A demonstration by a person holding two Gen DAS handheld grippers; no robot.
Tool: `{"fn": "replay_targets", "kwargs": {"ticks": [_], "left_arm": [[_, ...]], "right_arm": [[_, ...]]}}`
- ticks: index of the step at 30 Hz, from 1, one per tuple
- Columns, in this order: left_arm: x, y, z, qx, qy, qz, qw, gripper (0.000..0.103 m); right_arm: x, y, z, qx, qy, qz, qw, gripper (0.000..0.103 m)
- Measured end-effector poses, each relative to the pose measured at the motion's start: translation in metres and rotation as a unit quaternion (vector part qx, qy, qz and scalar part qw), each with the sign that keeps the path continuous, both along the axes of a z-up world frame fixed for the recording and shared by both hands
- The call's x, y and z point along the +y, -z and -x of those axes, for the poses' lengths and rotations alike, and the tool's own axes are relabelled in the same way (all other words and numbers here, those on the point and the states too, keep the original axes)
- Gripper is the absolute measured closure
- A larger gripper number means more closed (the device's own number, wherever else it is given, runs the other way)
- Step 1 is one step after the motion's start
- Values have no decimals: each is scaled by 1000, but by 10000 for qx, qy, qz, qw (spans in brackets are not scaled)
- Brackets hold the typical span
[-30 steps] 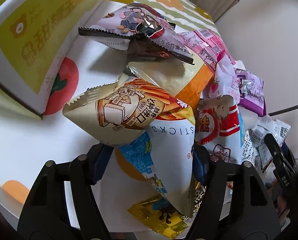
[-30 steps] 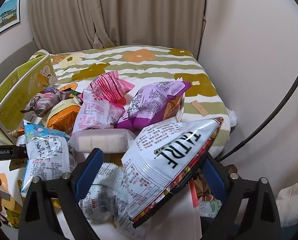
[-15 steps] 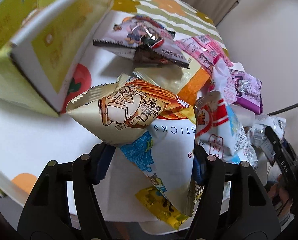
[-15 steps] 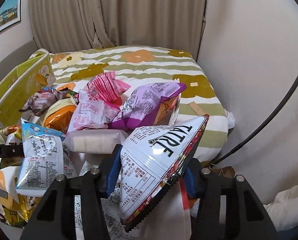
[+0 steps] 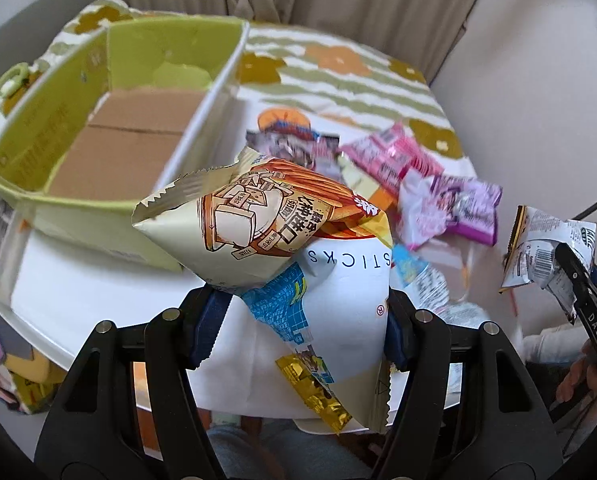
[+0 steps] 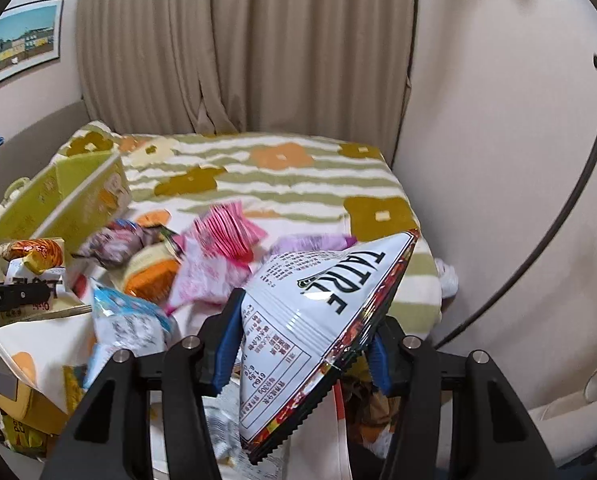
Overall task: Organize snacks
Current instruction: 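Carry both bags over the green box and open both tools to drop them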
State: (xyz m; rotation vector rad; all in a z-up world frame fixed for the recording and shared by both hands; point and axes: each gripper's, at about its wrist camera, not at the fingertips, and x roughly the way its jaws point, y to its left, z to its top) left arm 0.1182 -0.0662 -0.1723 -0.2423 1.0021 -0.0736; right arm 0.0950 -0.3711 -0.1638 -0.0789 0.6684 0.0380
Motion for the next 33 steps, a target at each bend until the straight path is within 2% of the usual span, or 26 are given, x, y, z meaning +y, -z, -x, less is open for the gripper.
{"fn": "replay_targets", "kwargs": {"ticks": [5, 10, 19, 26, 33], "left_arm": [[16, -31, 3, -317, -80, 67, 9994, 41], [45, -58, -6, -566, -182, 77, 9982, 41], [141, -80, -43, -654, -262, -24, 9975, 41], [219, -64, -89, -333, -4, -160, 9993, 41], [252, -26, -129, 41, 596, -330, 9977, 40]], "right_arm": [[18, -30, -3, -249, -303, -55, 9992, 53], [55, -55, -10, -435, -685, -90, 9967, 53], [170, -79, -38, -471, -1316, -439, 9892, 53], [261, -69, -73, -93, -1530, -841, 9846, 53], [324, -43, -105, 450, -1408, -946, 9845, 53]]}}
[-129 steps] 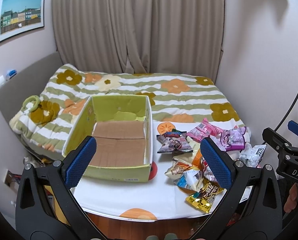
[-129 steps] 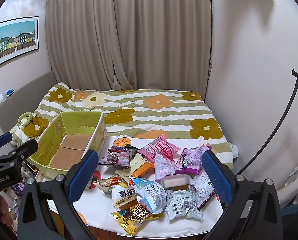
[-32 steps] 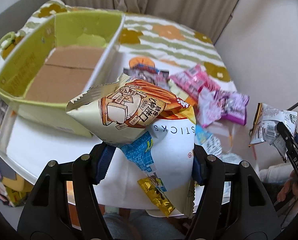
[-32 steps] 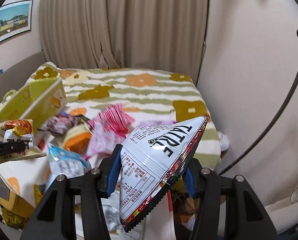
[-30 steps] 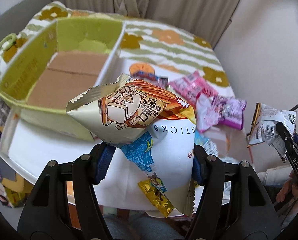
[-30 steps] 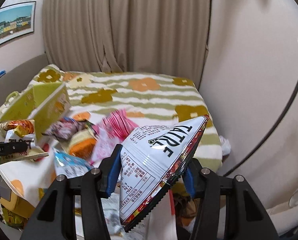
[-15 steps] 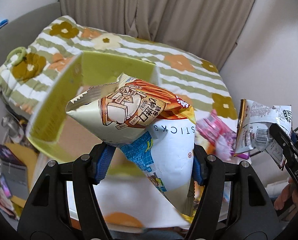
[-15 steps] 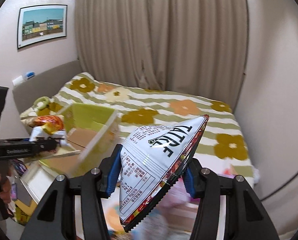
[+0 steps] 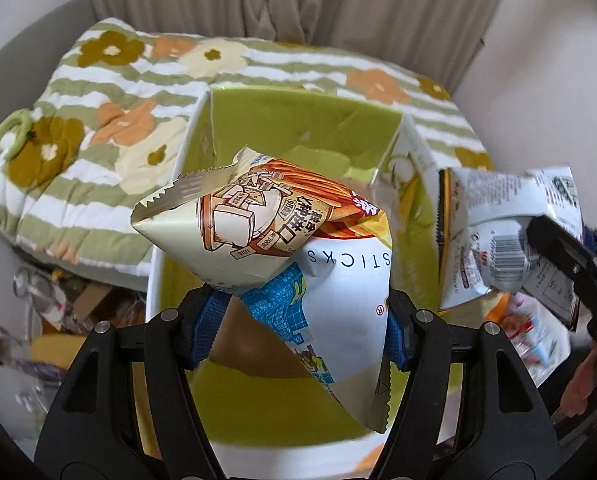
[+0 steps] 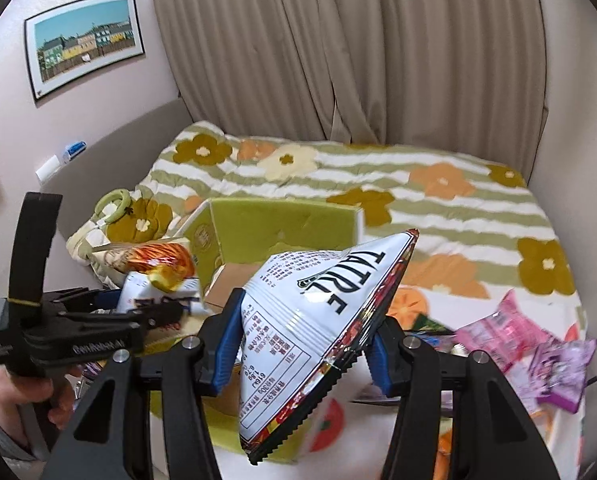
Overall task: Organize snacks
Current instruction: 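Carry both bags over the green box and open both tools to drop them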
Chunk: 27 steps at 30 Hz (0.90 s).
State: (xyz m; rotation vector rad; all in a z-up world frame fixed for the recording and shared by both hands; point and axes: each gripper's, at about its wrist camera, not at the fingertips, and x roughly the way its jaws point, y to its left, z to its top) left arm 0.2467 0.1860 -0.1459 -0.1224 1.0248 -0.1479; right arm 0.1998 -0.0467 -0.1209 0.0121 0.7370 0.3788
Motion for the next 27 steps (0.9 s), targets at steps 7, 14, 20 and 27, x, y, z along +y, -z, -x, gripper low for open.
{"fn": "replay_targets", "kwargs": {"ticks": [7, 14, 20, 27], "left_arm": [[1, 20, -15, 191, 303, -337, 9988, 4], [6, 16, -1, 120, 249, -435, 9987, 4], [20, 10, 6, 120, -74, -387, 9992, 4], [33, 16, -1, 209, -383, -405, 9982, 4]], "right_arm": [[26, 10, -12, 204, 74, 351, 9991, 53], [35, 17, -24, 251, -30, 571, 9980, 53], [46, 27, -38, 387, -283, 527, 9975, 53], [60, 45, -61, 542, -486, 570, 9957, 52]]}}
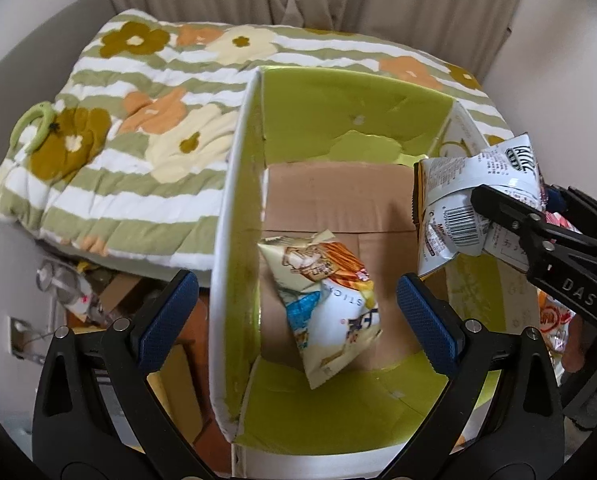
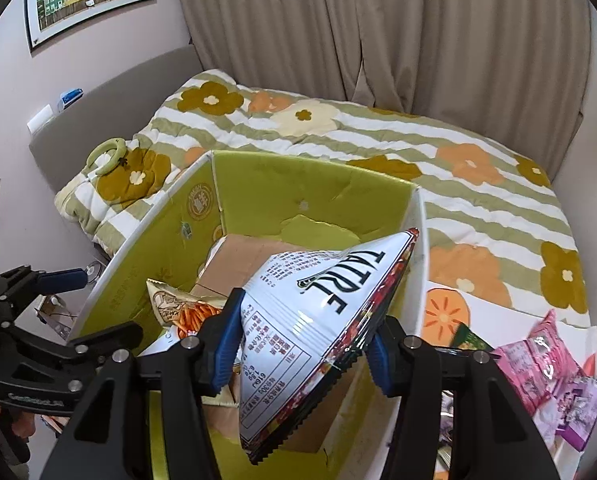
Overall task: Organize snacks
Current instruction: 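Carry both bags over the green box and open both tools to drop them, then move both tools back to the snack pile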
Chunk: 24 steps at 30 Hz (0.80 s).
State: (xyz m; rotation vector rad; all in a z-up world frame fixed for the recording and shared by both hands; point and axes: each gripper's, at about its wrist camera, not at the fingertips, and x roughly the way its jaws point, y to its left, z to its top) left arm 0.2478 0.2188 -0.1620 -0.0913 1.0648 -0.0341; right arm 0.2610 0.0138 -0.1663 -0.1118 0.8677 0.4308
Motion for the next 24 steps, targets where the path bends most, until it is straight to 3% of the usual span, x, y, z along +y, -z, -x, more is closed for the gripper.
{"fn": "replay_targets", "kwargs": {"ticks": [1, 3, 4, 13, 24], "left_arm": [[2, 2, 0, 19, -45, 24, 10000, 4], [3, 4, 0, 37, -75, 32, 10000, 4], [4, 5, 1, 47, -88, 33, 9999, 4], [5, 2, 8, 17, -78, 6, 10000, 4], [-3, -42, 32, -528, 29, -147, 9985, 4]], "right_arm": [[0, 2, -2, 46, -5, -20, 10000, 50], [1, 9, -6, 195, -24, -97, 9998, 21], [0, 10, -6, 229, -40, -141, 9996, 0], [-5, 5, 16, 72, -154, -90, 9998, 0], [-11, -30, 40, -317, 24, -170, 9993, 0]]}}
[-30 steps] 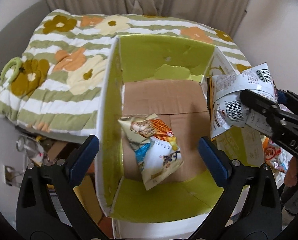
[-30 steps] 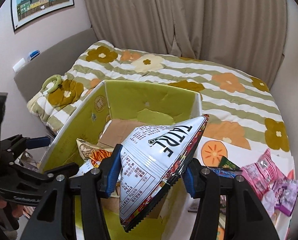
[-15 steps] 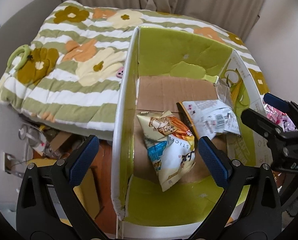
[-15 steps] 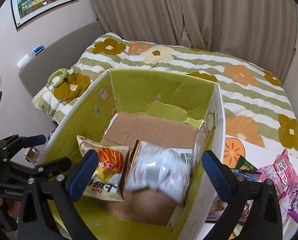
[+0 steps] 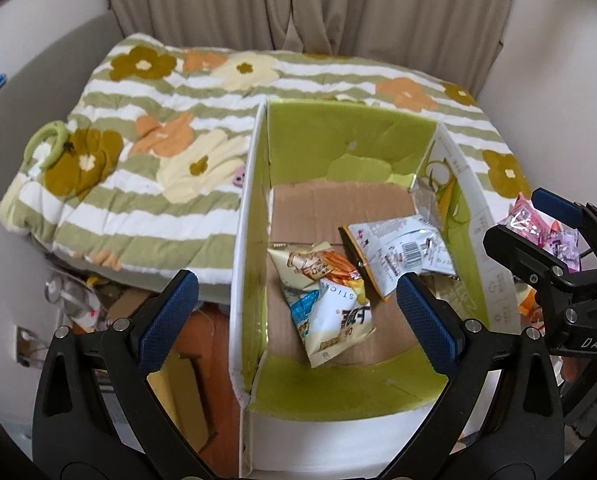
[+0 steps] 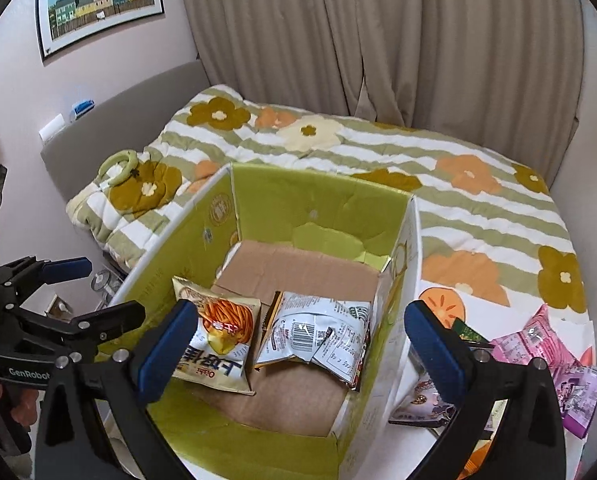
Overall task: Organize snacks
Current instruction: 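Move both tools back to the snack pile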
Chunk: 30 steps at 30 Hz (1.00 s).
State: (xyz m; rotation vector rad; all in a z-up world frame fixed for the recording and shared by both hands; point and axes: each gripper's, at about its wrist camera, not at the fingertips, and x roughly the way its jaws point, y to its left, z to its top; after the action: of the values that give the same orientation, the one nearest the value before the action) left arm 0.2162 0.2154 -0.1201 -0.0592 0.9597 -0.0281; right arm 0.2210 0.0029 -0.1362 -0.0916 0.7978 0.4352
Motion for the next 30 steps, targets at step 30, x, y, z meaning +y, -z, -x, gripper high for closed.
{"fn": "replay_targets", "kwargs": {"ticks": [30], "left_arm": [[-145, -76, 88, -871, 764, 351, 9926, 4]], "right_arm": [[-168, -87, 128, -1186, 1580, -103, 9802, 0]]}}
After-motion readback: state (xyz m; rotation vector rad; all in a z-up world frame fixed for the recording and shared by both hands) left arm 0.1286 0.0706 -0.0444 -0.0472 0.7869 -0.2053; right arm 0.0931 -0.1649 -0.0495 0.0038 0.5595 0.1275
